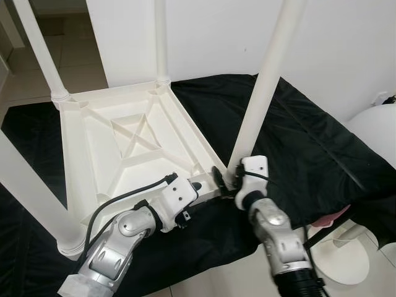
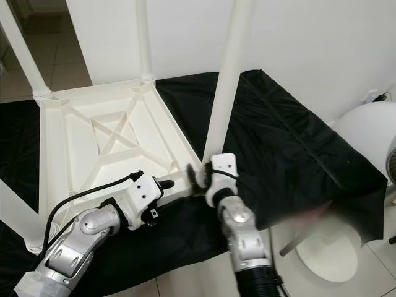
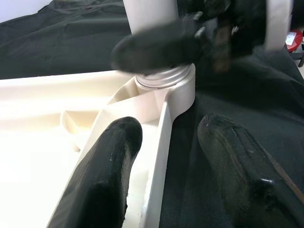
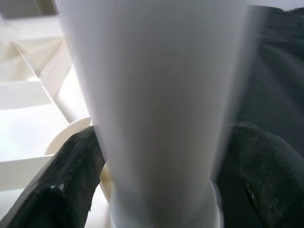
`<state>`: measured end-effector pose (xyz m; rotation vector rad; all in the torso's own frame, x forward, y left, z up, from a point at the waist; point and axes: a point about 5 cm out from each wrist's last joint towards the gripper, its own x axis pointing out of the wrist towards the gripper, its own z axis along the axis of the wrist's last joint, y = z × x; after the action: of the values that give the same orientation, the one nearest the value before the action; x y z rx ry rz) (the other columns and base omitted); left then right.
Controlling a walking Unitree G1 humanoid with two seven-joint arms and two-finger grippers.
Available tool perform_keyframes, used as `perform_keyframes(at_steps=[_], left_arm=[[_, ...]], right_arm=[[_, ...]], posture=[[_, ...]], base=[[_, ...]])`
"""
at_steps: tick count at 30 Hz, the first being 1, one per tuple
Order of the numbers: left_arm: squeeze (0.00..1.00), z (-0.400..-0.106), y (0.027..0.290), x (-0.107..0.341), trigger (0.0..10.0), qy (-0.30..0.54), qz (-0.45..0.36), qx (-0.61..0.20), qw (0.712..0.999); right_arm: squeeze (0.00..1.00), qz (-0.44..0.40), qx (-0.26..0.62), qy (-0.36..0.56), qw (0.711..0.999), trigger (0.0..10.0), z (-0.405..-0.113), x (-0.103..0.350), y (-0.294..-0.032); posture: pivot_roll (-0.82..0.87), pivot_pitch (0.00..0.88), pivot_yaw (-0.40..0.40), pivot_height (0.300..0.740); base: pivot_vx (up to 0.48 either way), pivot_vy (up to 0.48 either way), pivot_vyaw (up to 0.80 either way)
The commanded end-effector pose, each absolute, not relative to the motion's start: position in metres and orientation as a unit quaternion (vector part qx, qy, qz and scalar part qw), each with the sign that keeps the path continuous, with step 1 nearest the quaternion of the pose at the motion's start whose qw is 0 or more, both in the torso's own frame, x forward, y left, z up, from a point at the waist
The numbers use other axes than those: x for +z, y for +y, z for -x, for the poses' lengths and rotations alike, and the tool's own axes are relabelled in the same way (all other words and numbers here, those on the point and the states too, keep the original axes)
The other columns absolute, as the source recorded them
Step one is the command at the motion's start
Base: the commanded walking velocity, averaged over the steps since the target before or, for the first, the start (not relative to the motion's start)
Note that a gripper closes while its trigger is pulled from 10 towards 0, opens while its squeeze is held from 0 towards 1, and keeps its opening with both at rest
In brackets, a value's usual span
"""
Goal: Building children table
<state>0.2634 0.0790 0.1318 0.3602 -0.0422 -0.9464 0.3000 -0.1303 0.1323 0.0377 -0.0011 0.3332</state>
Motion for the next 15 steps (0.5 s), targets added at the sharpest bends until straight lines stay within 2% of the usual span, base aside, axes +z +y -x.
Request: perform_keyframes(at_steps=[1, 9, 13, 15], left_arm=[[0.00, -0.261, 0.077, 0.132, 10.0, -0.019, -0.170, -0.464, 0.869], [0.00, -0.265, 0.074, 0.133, 10.0, -0.022, -0.171, -0.464, 0.869], [0.00, -0.266, 0.075, 0.134, 10.0, -0.024, -0.172, -0.463, 0.869], [0.00, -0.268, 0.075, 0.135, 10.0, -0.025, -0.172, -0.462, 0.870]], right_arm=[[0.00, -0.033, 0.185, -0.005, 0.982, 10.0, -0.300, 0.132, -0.136], [0.00, 0.014, 0.263, -0.018, 0.964, 10.0, -0.310, 0.140, -0.155], [0.00, 0.051, 0.320, -0.017, 0.946, 10.0, -0.318, 0.144, -0.160], [0.00, 0.066, 0.384, -0.008, 0.921, 10.0, -0.323, 0.147, -0.156]], posture=[[-0.05, 0.006, -0.021, 0.740], [-0.05, 0.000, -0.020, 0.740], [-0.05, 0.000, -0.016, 0.740], [-0.05, 0.000, -0.009, 0.740]], base=[[0.000, 0.000, 0.00], [0.000, 0.000, 0.00], [0.000, 0.000, 0.00], [0.000, 0.000, 0.00]])
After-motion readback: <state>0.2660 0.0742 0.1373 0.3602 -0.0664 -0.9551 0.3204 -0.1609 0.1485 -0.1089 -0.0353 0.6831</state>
